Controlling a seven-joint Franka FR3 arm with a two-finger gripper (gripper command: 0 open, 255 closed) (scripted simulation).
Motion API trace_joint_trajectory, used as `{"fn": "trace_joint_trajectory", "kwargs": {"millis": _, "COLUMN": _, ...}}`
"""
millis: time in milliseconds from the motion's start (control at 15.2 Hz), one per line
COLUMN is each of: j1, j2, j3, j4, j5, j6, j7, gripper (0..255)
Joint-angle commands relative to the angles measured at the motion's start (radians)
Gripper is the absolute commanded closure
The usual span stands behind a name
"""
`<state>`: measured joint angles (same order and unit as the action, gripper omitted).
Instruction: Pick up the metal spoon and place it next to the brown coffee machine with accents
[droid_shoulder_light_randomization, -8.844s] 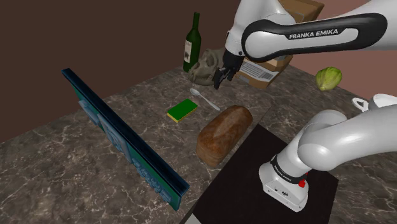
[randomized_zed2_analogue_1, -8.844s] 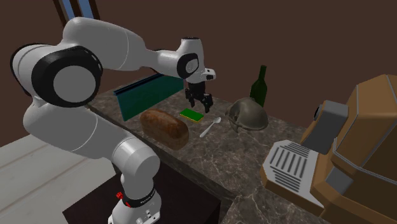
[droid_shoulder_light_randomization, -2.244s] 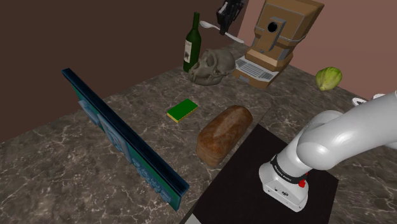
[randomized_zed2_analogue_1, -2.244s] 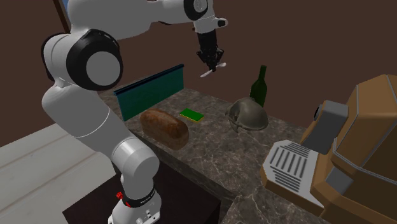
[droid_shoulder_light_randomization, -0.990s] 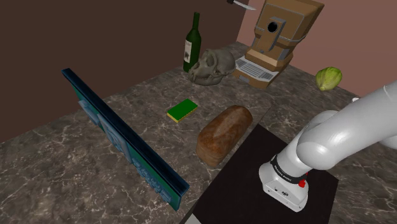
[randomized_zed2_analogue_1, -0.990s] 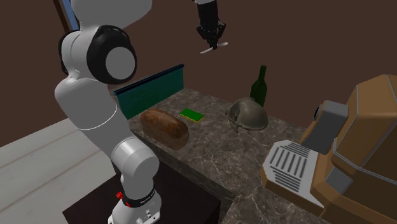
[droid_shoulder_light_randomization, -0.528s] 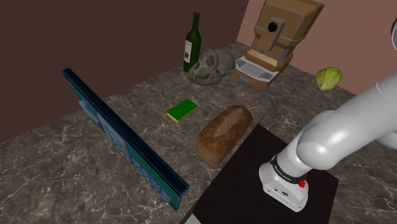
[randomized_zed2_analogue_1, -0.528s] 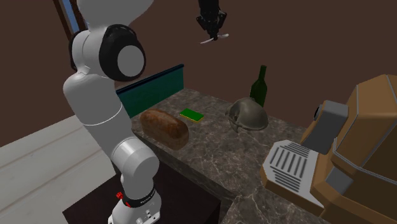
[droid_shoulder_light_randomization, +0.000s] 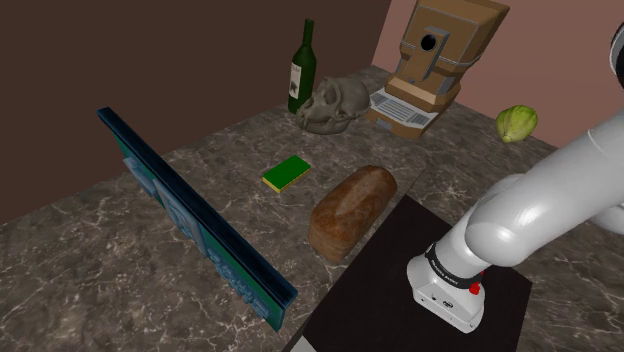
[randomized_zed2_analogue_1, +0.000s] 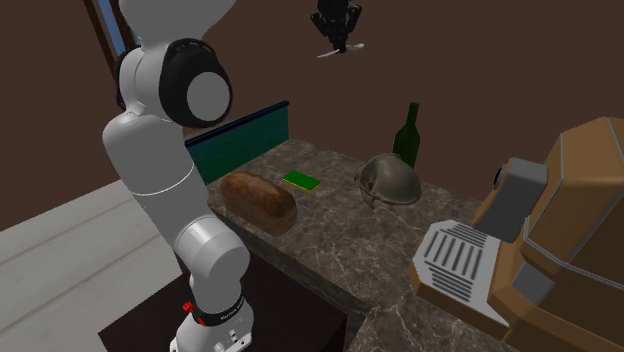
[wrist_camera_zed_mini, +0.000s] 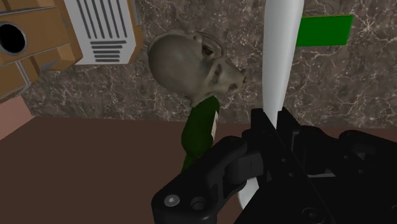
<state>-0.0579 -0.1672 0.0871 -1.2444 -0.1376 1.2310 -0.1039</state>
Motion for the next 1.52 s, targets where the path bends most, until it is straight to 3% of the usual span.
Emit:
{"fn": "trace_joint_trajectory", "kwargs": {"millis": 0, "j1": -0.018, "j2": -0.046, "j3": -0.033, "j4": -0.055, "j5": 0.006, "j6": 0.015, "j7": -0.048, "gripper": 255}}
{"fn": "trace_joint_trajectory", "kwargs": {"millis": 726, "j1": -0.092, "j2": -0.226, "j3": -0.222, "j4": -0.227, "j5": -0.012, "j6": 0.041, "j7": -0.312, "gripper": 255}}
{"fn": "trace_joint_trajectory", "kwargs": {"millis": 1452, "j1": -0.147, "j2": -0.268, "j3": -0.441, "j4": -0.231, "j5": -0.057, "j6": 0.045, "j7": -0.594, "gripper": 255}}
